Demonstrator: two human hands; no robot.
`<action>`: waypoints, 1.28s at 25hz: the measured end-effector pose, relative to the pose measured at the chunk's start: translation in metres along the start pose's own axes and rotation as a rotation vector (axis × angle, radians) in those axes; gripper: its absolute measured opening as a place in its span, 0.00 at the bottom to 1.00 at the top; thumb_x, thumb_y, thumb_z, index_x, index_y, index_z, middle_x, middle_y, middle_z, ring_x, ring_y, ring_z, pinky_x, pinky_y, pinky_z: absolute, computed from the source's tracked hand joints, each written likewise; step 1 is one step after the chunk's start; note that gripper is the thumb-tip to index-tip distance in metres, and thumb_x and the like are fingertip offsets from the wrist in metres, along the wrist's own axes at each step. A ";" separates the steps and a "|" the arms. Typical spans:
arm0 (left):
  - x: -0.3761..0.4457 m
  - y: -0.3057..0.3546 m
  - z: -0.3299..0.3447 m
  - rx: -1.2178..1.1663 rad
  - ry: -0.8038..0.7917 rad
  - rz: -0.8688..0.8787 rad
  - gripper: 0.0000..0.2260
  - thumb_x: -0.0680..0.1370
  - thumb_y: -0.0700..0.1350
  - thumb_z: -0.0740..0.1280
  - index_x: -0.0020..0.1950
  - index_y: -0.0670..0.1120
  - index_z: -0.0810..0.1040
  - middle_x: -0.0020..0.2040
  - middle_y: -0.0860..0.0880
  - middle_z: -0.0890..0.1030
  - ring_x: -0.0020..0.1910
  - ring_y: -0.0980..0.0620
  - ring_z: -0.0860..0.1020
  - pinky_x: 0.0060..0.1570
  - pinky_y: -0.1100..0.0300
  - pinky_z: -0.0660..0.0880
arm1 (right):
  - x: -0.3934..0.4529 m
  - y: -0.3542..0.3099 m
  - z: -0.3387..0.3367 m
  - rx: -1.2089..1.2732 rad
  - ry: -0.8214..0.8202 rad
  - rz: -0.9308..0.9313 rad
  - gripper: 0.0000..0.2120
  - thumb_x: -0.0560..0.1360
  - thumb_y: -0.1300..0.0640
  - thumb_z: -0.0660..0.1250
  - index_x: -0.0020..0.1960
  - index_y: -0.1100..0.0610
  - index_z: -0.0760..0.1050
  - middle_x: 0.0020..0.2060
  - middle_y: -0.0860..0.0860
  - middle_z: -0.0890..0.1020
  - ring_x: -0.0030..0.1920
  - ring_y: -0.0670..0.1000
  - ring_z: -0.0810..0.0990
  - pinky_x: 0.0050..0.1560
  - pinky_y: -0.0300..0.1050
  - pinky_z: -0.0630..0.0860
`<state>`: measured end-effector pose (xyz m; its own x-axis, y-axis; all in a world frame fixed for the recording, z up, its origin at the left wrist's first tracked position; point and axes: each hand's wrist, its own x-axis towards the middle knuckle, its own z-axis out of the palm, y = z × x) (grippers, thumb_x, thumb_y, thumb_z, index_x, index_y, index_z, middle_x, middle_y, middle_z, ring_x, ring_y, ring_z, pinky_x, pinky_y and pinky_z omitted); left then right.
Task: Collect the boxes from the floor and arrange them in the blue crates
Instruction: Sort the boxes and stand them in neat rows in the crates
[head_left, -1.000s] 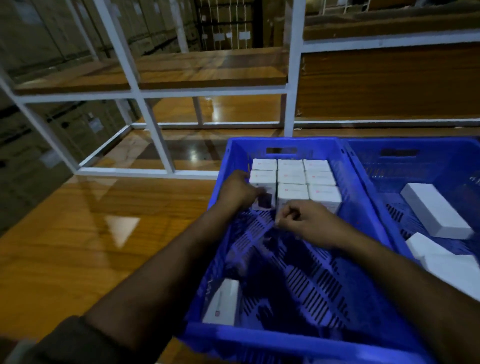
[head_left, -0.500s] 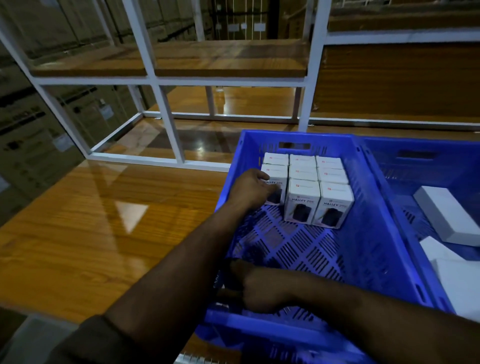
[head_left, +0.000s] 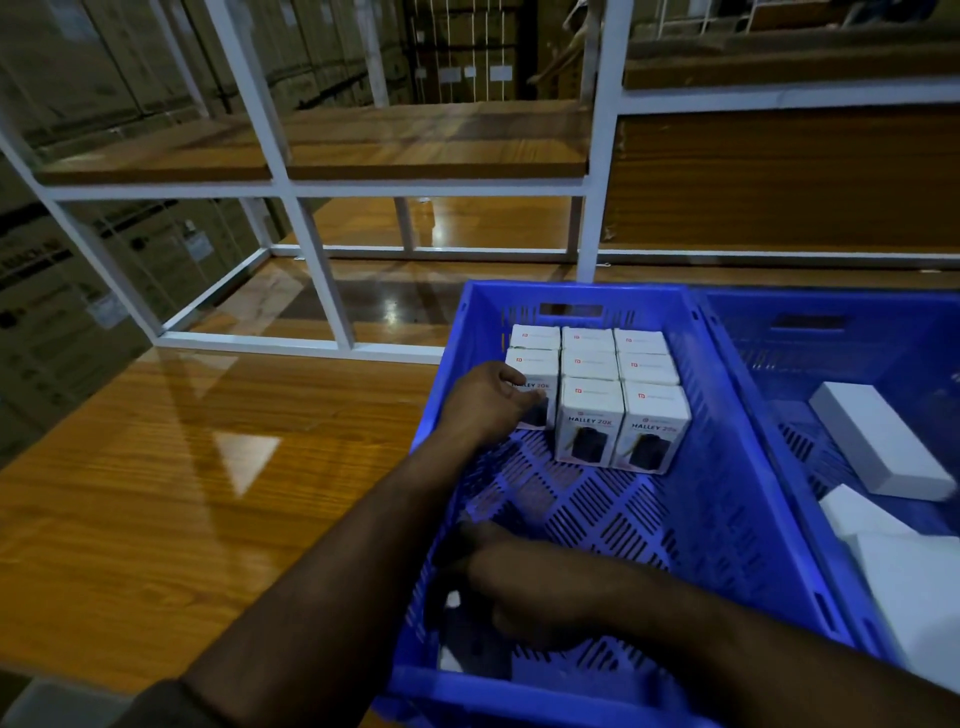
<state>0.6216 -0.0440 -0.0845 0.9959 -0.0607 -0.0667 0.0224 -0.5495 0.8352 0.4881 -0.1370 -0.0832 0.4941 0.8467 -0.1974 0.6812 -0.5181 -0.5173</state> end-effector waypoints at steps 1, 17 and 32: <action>0.000 0.001 0.000 0.002 -0.002 0.000 0.15 0.75 0.52 0.75 0.55 0.45 0.78 0.36 0.53 0.80 0.40 0.50 0.81 0.43 0.54 0.76 | 0.001 -0.002 -0.002 0.017 -0.040 0.001 0.25 0.70 0.69 0.64 0.65 0.54 0.77 0.64 0.58 0.76 0.67 0.57 0.67 0.67 0.54 0.70; -0.009 0.000 -0.002 0.074 0.001 0.066 0.12 0.75 0.54 0.73 0.51 0.48 0.78 0.35 0.54 0.78 0.43 0.48 0.81 0.47 0.51 0.78 | -0.010 0.033 -0.036 0.245 0.332 0.621 0.27 0.69 0.51 0.75 0.64 0.53 0.69 0.58 0.53 0.71 0.55 0.56 0.75 0.50 0.49 0.75; -0.024 0.015 0.004 0.127 -0.152 0.391 0.40 0.67 0.57 0.80 0.74 0.52 0.65 0.67 0.51 0.66 0.67 0.54 0.67 0.68 0.59 0.69 | -0.053 0.089 -0.098 1.297 1.187 0.714 0.15 0.75 0.57 0.71 0.60 0.60 0.77 0.50 0.60 0.85 0.40 0.55 0.83 0.33 0.45 0.80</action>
<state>0.5974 -0.0544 -0.0723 0.9032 -0.4009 0.1534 -0.3738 -0.5588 0.7402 0.5756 -0.2395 -0.0378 0.9102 -0.2573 -0.3246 -0.2813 0.1913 -0.9404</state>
